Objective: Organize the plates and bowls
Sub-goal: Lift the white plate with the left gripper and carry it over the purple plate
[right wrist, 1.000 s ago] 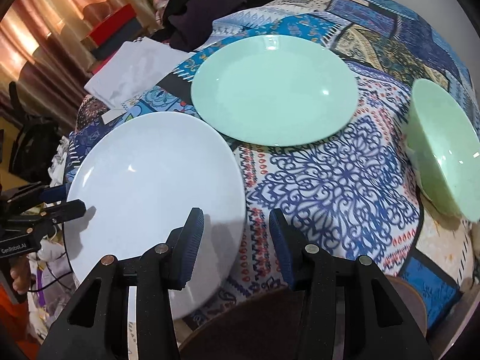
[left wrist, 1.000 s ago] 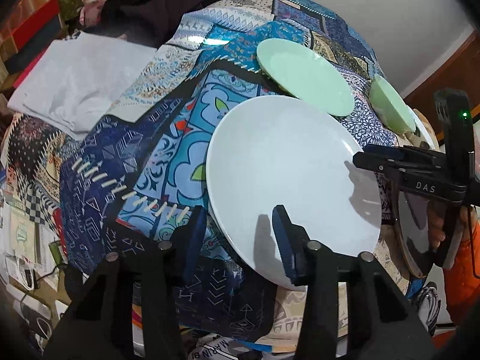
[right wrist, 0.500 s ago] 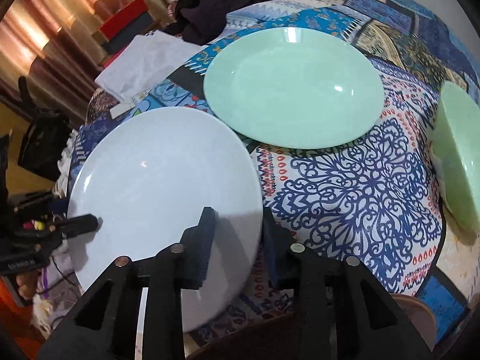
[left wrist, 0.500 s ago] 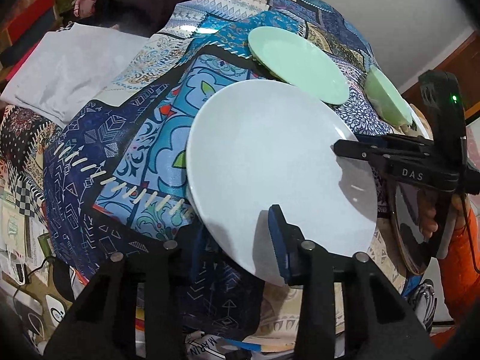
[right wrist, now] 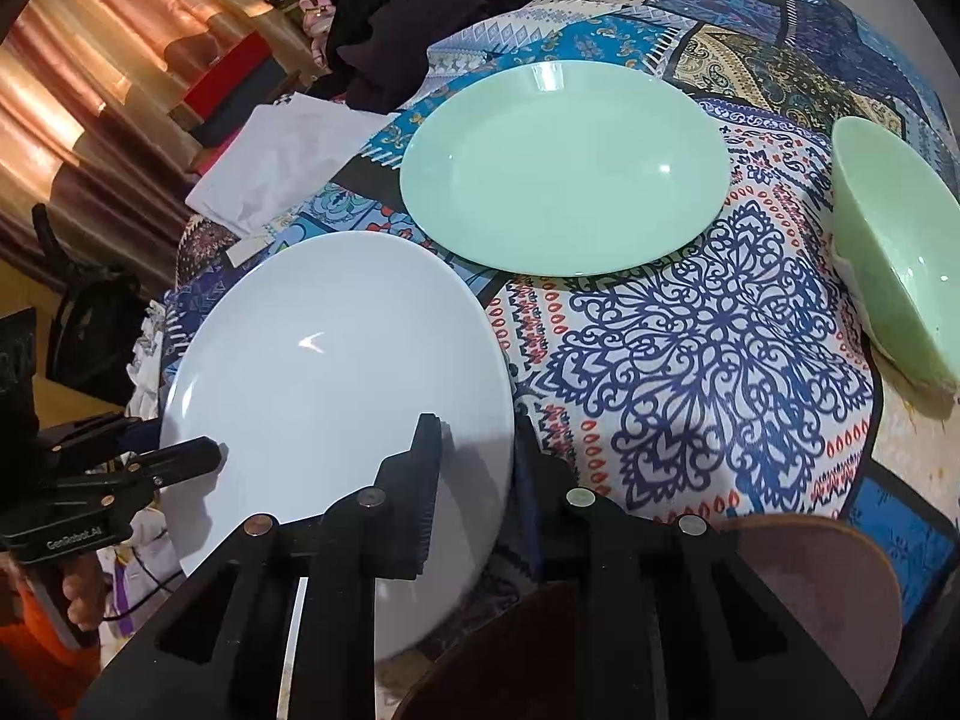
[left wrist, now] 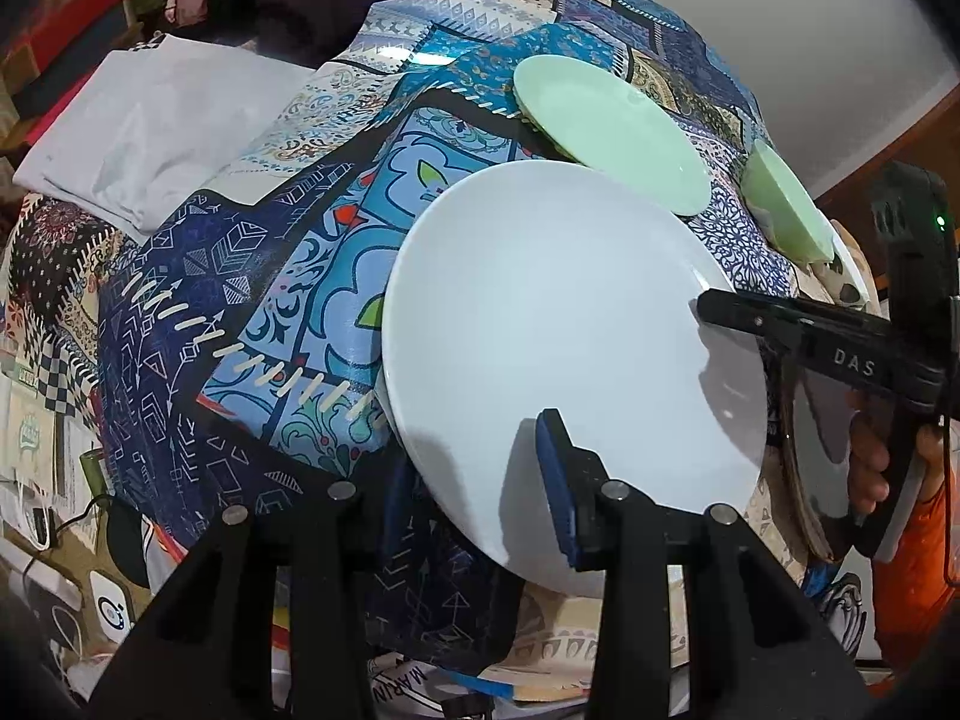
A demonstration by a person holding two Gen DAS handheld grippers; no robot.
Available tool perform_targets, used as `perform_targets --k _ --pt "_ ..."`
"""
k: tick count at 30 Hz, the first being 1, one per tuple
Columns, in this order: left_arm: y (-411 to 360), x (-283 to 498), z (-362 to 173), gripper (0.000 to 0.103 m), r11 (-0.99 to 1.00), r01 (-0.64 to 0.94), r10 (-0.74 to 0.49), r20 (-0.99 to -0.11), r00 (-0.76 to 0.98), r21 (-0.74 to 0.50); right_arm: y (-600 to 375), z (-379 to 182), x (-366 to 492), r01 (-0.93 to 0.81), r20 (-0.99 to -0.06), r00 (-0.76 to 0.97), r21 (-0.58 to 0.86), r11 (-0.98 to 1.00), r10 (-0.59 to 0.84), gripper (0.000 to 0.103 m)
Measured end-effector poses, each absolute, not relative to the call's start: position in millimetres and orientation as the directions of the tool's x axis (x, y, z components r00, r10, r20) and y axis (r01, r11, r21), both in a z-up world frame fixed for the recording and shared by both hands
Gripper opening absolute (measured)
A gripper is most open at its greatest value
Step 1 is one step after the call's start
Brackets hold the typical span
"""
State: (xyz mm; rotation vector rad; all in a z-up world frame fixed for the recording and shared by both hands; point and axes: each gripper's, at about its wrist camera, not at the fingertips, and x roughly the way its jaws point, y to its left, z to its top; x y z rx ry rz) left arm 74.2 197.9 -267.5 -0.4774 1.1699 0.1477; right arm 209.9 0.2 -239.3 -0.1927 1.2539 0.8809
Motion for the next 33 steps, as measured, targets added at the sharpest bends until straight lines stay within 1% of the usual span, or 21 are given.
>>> perform_targets --k 6,20,33 --pt "199 71 -262 0.039 0.885 -0.366 -0.128 -0.906 0.404 -0.289 -4 -226 206 -0.668 -0.865 0.070 0.329 0.667 0.497 0.021" --pt "184 82 -222 0.039 0.898 -0.331 -0.106 -0.873 0.476 -0.289 -41 -190 202 -0.636 -0.826 0.173 0.322 0.701 0.537 0.021" --pt "132 104 -192 0.039 0.933 -0.214 -0.146 -0.847 0.512 -0.290 -109 -169 191 -0.563 -0.808 0.265 0.314 0.764 0.527 0.021"
